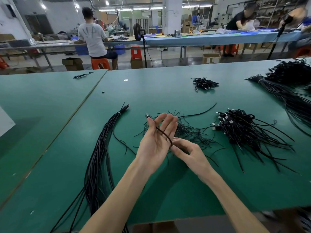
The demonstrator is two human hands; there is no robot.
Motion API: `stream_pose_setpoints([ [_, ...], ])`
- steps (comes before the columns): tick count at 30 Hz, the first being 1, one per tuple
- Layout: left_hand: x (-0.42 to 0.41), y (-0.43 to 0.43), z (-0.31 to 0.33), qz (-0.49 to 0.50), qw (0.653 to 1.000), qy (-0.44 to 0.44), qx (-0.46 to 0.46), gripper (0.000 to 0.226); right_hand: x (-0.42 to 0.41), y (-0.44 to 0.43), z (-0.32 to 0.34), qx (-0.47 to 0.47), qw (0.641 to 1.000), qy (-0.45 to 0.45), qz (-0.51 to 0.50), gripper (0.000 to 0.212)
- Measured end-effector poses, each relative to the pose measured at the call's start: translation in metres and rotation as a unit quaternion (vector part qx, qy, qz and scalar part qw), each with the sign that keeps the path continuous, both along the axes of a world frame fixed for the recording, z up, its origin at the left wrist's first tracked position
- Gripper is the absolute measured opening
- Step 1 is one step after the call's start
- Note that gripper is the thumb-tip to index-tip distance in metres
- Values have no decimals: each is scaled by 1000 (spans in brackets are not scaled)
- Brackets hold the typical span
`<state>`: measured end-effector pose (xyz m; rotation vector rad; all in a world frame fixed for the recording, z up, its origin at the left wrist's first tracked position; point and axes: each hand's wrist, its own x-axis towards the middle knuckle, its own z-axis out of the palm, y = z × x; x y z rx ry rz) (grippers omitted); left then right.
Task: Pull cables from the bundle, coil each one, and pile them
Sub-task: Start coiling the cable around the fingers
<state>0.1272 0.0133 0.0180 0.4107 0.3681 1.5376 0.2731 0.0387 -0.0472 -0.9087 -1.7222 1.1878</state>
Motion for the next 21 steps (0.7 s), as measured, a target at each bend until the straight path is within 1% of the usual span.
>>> stream_pose_setpoints([
  [2, -2, -3, 0, -21, 1000, 4, -10, 52, 1, 0, -1, -9, 1000, 18, -7, 8],
  [3, -5, -5, 0, -33, 999, 19, -15, 49, 0, -1, 1, -10, 1000, 20, -4, 4],
  [5, -13, -9, 1, -65, 996, 44, -29, 41, -2, -4, 2, 6, 1000, 0, -2, 9],
  [7, -22, -11, 1, -99, 992, 69, -32, 42, -4, -4, 1, 29, 999, -44, -12, 10],
  [8, -28, -12, 1, -106, 989, 95, -28, 43, -5, -5, 1, 45, 996, -69, -23, 9],
  [10, -38, -15, 2, -95, 979, 179, -21, 44, -7, -5, -1, 77, 990, -116, -33, 6],
  [13, -55, -22, 7, -54, 949, 311, 9, 47, -12, -3, -8, 173, 964, -201, -36, 12],
  [15, -68, -27, 13, -45, 919, 389, 47, 51, -11, 0, -10, 195, 958, -199, -64, 15],
  [16, -74, -31, 17, -49, 893, 444, 58, 53, -10, 1, -11, 205, 957, -188, -83, 13],
  [17, -80, -36, 19, -60, 854, 512, 66, 54, -10, 1, -13, 221, 953, -181, -98, 11],
  [18, -83, -40, 21, -79, 802, 588, 73, 54, -11, 0, -14, 238, 947, -187, -108, 7],
  [19, -84, -44, 20, -104, 733, 667, 82, 53, -12, -1, -14, 256, 939, -199, -113, 3],
  [21, -81, -48, 15, -127, 563, 811, 95, 49, -15, -3, -14, 279, 926, -224, -117, 5],
])
